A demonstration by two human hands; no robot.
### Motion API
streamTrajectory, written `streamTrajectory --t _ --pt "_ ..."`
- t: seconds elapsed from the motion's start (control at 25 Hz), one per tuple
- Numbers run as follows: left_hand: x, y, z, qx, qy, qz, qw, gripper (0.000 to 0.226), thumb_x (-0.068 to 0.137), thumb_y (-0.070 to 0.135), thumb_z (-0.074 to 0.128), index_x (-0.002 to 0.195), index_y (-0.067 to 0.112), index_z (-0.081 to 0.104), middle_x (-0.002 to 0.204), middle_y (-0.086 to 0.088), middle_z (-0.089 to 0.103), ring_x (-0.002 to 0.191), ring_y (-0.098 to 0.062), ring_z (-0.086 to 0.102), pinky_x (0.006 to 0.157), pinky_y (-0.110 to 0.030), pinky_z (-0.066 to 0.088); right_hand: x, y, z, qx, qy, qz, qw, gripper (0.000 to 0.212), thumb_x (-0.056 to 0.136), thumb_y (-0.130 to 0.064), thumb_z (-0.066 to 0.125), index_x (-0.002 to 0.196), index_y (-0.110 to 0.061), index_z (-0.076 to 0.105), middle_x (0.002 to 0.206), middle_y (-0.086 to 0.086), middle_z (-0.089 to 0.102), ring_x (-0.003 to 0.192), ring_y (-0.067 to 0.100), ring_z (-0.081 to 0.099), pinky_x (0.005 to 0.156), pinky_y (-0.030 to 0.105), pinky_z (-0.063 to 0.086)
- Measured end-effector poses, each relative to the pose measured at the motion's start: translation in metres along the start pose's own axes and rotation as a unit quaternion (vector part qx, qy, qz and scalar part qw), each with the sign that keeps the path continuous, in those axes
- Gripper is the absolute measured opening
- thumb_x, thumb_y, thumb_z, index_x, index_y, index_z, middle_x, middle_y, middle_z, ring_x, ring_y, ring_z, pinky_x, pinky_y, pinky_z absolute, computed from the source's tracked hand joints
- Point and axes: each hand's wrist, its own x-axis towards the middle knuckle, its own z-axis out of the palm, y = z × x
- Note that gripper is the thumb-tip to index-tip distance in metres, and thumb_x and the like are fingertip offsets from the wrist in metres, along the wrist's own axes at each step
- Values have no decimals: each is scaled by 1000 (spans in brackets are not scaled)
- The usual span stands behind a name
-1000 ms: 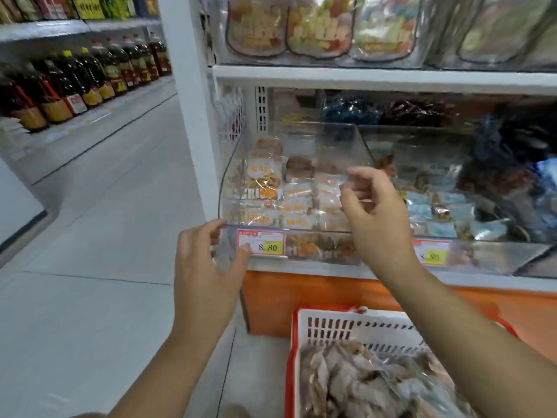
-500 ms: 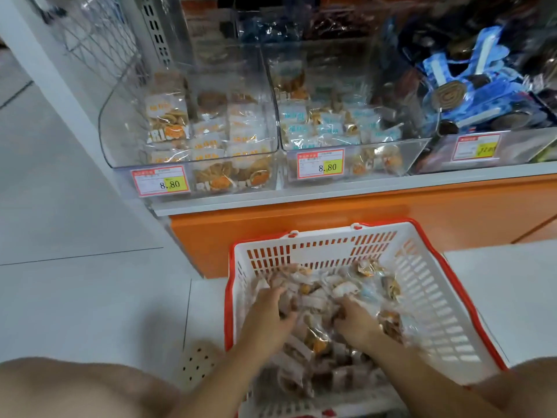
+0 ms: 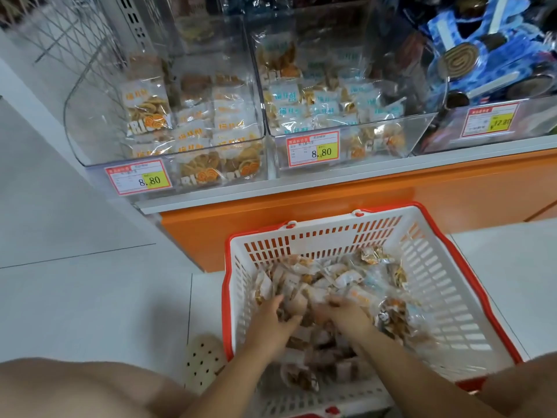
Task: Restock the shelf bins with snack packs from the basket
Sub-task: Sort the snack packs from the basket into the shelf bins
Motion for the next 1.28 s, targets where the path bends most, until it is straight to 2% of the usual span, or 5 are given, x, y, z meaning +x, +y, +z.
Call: streamTrajectory --t 0.24,0.4,0.64,0.88,1.28 --pt "8 15 -16 -254 -42 -46 965 63 67 63 78 124 43 61 132 12 59 121 -19 58 103 -38 45 -16 -21 -22 172 -88 -30 981 23 88 -23 69 102 -5 73 101 16 74 77 25 69 65 32 56" --pt "5 23 -15 -425 -68 -48 901 26 84 16 72 110 14 69 103 -10 75 92 -26 72 75 -36 58 -25 -27 -29 224 -122 -51 965 20 91 -14 60 104 -3 72 99 16 72 66 19 67 61 28 57" --pt "-5 35 -17 -446 -48 -34 893 20 89 18 67 109 15 71 102 -9 75 90 -22 71 74 -34 54 -26 -28 -28 208 -157 -62 964 25 91 -1 56 115 4 63 114 25 67 96 33 65 84 43 54" --pt "-9 39 -17 -428 -50 -28 902 15 92 21 64 104 19 74 101 -7 76 96 -24 70 83 -39 54 -28 -32 -19 205 -135 -81 966 38 90 13 46 116 -8 64 99 20 68 77 24 67 55 29 54" --pt "-11 38 -15 -372 -64 -12 926 19 88 24 70 107 20 73 102 -2 76 97 -19 72 96 -44 54 -22 -31 -17 67 17 -124 990 39 96 -45 51 87 -17 77 92 4 76 90 23 72 93 46 52"
